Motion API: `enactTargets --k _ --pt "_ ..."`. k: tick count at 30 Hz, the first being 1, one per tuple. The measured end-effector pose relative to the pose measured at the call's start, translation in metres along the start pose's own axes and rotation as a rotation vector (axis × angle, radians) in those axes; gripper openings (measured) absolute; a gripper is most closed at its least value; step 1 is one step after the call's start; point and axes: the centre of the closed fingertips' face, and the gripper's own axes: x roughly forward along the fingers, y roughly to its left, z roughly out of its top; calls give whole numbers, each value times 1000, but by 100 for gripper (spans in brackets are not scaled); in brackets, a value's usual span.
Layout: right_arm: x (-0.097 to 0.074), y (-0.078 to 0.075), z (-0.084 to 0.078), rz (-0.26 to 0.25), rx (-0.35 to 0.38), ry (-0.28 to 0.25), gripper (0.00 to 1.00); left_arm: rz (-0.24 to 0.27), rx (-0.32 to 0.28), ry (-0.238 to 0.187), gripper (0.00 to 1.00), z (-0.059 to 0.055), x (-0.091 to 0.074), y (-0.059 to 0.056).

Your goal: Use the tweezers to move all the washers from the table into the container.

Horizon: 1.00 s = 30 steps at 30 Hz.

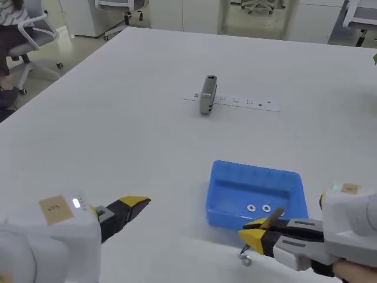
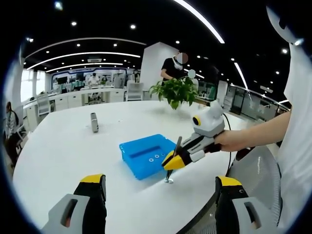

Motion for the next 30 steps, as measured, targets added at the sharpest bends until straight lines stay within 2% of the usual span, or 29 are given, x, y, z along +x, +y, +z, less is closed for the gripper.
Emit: enactTargets --k 22,27,30 --pt "4 4 -13 -14 -148 112 3 -9 5 3 95 0 2 -1" --pt "7 4 -12 -4 -170 160 1 -12 6 0 95 1 2 -2" --pt "7 4 -12 -11 -180 209 1 -16 8 0 95 1 3 -3"
